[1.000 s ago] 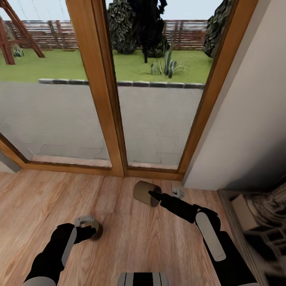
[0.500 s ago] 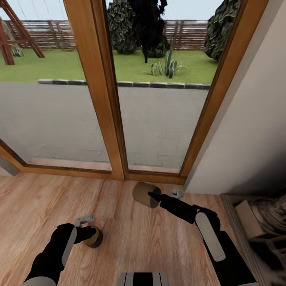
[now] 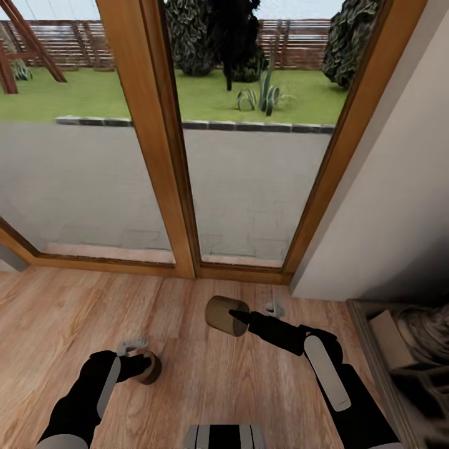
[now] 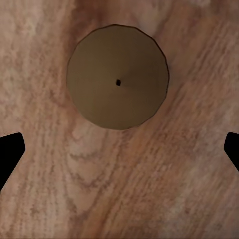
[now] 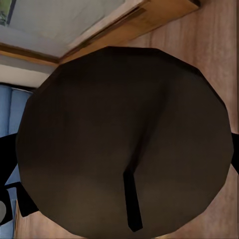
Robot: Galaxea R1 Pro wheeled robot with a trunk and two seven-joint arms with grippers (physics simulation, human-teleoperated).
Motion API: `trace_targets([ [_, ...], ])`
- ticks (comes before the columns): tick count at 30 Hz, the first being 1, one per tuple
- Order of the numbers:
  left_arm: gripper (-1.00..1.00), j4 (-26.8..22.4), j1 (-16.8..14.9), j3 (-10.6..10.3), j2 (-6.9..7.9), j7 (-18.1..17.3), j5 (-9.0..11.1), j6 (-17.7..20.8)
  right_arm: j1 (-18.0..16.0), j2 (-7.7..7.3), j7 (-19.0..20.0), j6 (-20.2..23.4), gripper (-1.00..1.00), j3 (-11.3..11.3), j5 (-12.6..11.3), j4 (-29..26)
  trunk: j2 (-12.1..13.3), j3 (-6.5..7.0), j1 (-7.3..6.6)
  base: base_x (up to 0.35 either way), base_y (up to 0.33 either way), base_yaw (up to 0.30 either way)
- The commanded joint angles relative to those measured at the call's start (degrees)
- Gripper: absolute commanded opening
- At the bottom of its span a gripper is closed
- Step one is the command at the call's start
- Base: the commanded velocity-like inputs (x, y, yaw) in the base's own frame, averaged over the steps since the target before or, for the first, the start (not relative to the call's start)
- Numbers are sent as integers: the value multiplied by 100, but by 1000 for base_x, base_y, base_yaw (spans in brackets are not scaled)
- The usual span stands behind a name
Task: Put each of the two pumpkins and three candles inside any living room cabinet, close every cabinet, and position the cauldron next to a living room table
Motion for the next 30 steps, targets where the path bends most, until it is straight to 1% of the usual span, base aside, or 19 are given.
trace_targets([
  [1, 100, 2, 0, 0, 0, 0, 0, 0, -1, 0, 4, -4, -100, 3, -14, -1, -2, -23, 2, 0, 0, 0],
  [4, 100, 7, 0, 0, 8, -9, 2, -5, 5, -1, 11, -40, -100, 15, 13, -7, -6, -89, 10, 0, 0, 0],
  [11, 100, 13, 0, 0, 14, -272, 6, -12, 1, -1, 7, -67, -100, 18, 47, -1, -15, -244, 28, 0, 0, 0],
  [15, 100, 13, 0, 0, 16, -322, 7, -17, 4, -1, 17, -43, -100, 38, 44, -7, -20, -333, 38, 0, 0, 0],
  [17, 100, 16, 0, 0, 14, -329, 7, -17, 3, -1, 16, -23, -100, 179, 30, -4, -23, -377, 43, 0, 0, 0],
  [18, 100, 19, 0, 0, 11, -332, 6, -18, 3, -1, 13, -15, -100, 339, 22, -2, -24, -399, 46, 0, 0, 0],
  [19, 100, 20, 0, 0, 9, -333, 3, -18, 5, -1, 11, -12, -100, 423, 16, -1, -24, -399, 46, 0, 0, 0],
  [22, 100, 22, 0, -1, 0, -334, -6, -18, 7, 4, 8, -8, -100, 536, 8, 12, -24, -399, 46, 0, 0, 0],
  [25, 100, 22, 0, -3, 5, -328, -8, -18, 7, 7, 8, -10, -100, 564, 12, 30, -24, -399, 46, 20, 0, 0],
  [30, 100, 22, 0, 0, 14, -326, 0, -10, 7, 8, -18, -15, -100, 571, 26, 34, -24, -399, 46, 153, 0, 0],
])
